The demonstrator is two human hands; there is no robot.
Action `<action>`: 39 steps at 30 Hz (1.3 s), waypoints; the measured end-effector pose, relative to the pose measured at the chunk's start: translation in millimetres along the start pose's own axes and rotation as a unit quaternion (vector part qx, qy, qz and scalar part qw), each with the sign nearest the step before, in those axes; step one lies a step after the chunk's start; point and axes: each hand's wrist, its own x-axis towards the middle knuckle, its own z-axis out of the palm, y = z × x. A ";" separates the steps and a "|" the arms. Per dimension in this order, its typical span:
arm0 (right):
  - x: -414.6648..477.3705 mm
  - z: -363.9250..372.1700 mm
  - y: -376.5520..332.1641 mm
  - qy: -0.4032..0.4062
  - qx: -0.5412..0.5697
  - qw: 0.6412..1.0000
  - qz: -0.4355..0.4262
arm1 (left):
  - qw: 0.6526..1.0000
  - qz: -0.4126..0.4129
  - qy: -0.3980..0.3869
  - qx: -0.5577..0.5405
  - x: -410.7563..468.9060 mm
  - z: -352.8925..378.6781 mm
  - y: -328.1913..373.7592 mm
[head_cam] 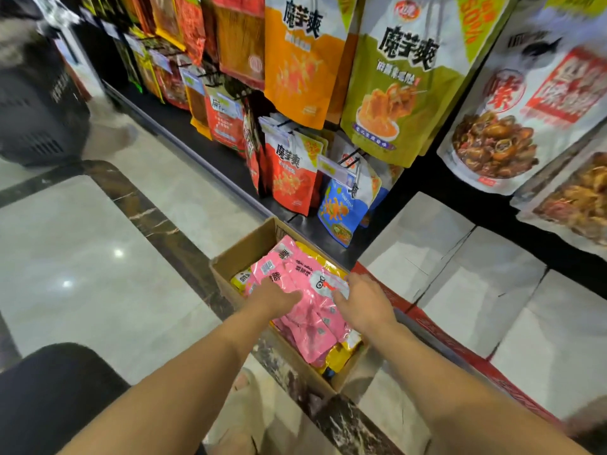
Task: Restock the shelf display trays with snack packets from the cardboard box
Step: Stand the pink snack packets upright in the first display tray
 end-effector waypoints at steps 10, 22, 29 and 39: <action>50.7 47.0 4.1 -0.104 -0.028 0.991 -0.076 | 0.984 -0.079 0.120 -0.100 41.0 52.6 13.8; 62.3 70.7 -3.0 -0.089 -0.078 0.988 -0.097 | 0.932 0.037 0.175 -0.316 34.7 28.3 -24.7; 56.4 75.0 -21.8 -0.107 0.029 0.993 -0.031 | 0.893 0.021 0.165 -0.418 19.0 6.3 -35.9; 34.0 31.7 -4.0 -0.045 0.072 0.996 0.042 | 0.855 0.076 0.137 -0.494 -7.1 -18.8 -25.4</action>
